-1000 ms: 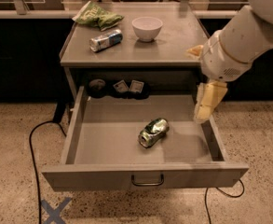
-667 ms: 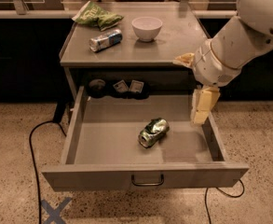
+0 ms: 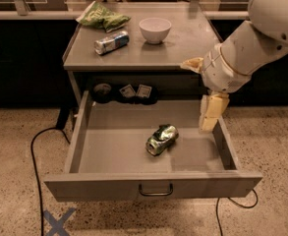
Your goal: Pick green can from middle drawer and place on counter
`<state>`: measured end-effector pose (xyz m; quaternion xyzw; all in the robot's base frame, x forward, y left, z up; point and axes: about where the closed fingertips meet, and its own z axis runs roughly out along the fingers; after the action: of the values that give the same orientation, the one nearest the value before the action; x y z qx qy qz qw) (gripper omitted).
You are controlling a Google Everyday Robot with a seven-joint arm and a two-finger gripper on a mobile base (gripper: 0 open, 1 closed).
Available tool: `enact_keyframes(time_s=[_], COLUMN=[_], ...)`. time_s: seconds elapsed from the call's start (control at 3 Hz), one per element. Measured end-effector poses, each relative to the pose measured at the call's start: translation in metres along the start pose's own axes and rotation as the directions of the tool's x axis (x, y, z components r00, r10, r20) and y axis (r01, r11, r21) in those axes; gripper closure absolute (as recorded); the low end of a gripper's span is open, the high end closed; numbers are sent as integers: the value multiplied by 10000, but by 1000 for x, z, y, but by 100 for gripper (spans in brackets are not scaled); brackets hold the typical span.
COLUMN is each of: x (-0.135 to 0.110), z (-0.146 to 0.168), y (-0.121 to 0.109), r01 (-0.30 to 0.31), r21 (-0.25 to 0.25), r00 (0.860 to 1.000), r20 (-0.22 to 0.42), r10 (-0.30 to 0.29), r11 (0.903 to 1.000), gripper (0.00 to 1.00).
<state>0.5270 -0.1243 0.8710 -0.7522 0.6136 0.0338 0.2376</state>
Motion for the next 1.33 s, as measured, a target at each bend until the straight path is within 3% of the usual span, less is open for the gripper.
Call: enact_keyframes(time_s=[0.67, 1.0, 1.33], x=[15, 24, 32], z=[64, 101, 145], y=[-20, -22, -18], r01=[744, 816, 512], r21=[-506, -853, -1240], r00=[9953, 9948, 9975], r20=[666, 678, 544], r10=[-710, -759, -447], r11=[9959, 9930, 9910], gripper=[0, 0, 0])
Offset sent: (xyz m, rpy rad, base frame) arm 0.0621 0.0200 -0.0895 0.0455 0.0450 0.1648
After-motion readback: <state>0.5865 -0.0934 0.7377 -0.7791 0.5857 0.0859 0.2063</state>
